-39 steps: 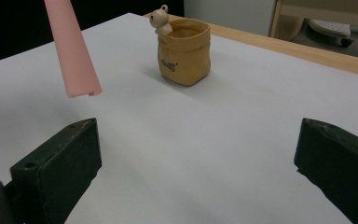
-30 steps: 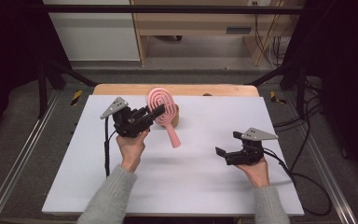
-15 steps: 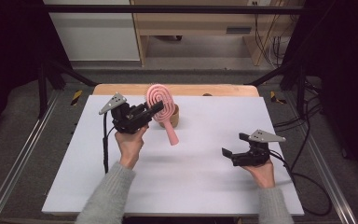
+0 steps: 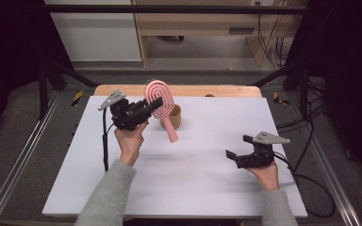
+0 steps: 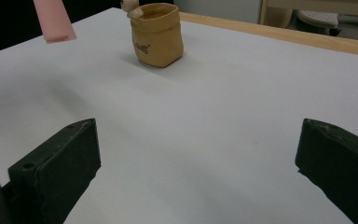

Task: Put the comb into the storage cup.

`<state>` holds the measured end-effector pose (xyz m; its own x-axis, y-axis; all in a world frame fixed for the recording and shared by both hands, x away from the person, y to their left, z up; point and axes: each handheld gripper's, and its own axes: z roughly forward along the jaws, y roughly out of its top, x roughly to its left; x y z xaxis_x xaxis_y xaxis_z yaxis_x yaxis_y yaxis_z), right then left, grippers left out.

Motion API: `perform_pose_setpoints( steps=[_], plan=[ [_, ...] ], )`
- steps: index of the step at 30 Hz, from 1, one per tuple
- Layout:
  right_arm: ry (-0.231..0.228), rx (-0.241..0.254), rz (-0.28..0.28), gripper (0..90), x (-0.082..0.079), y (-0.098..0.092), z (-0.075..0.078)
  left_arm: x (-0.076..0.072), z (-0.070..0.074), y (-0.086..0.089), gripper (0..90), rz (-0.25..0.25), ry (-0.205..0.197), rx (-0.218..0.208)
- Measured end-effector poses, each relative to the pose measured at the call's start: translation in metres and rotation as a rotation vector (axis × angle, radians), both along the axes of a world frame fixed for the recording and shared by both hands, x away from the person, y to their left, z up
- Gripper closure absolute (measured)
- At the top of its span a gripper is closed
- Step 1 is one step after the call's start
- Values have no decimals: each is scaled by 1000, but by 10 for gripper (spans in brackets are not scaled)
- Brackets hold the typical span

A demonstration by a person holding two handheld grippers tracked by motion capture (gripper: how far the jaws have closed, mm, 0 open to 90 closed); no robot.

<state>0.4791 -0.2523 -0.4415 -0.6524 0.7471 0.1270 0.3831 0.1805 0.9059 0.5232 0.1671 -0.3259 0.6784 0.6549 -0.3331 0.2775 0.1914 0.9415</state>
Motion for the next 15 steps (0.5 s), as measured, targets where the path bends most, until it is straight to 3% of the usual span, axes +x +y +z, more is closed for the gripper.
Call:
perform_pose_setpoints(
  steps=[15],
  plan=[
    [-2, -4, 0, 3, 1, 0, -1, 11, 9, 1, 628, 22, -2, -9]
  ],
)
